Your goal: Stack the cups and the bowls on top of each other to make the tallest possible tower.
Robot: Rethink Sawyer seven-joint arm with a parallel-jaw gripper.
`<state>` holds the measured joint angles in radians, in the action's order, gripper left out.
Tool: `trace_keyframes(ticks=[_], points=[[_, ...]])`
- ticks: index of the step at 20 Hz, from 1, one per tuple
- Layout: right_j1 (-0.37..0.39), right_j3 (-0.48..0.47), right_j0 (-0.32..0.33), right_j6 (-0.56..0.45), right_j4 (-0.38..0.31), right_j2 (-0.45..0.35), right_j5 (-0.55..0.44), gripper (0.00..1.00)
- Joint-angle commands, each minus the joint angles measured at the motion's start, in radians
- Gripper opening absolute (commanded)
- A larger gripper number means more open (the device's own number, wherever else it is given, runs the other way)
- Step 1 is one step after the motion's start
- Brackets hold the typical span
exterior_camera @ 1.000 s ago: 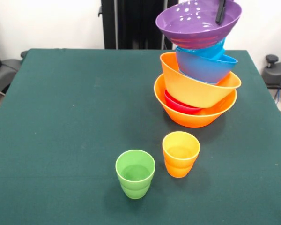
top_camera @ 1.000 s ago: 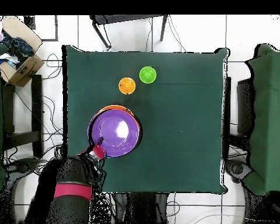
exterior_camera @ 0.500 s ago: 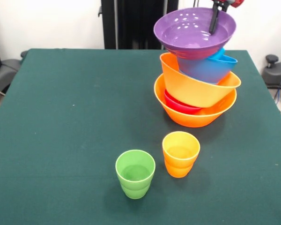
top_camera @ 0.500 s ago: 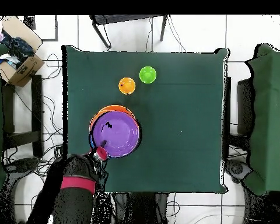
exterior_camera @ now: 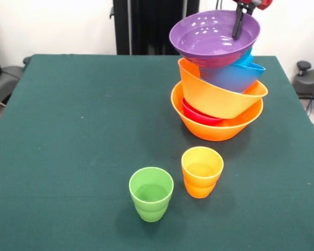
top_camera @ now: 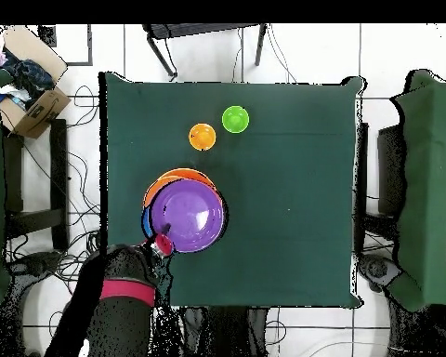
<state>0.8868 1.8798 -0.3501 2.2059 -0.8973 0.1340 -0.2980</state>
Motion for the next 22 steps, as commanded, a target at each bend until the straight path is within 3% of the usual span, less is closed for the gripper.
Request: trace_keyframes(ticks=[1,15,16,19,22], points=[[-0.016,-0.002,0.024,0.064,0.046,-0.057,0.005,0.0],[-0.014,0.0,0.011,0.07,0.047,-0.048,0.012,0.0],[-0.015,0.0,0.007,0.083,0.045,-0.041,0.025,1.0],[0.007,0.005,0.003,0.098,0.041,-0.032,0.061,1.0],[0.041,0.021,0.027,0.057,0.063,-0.062,0.024,1.0]])
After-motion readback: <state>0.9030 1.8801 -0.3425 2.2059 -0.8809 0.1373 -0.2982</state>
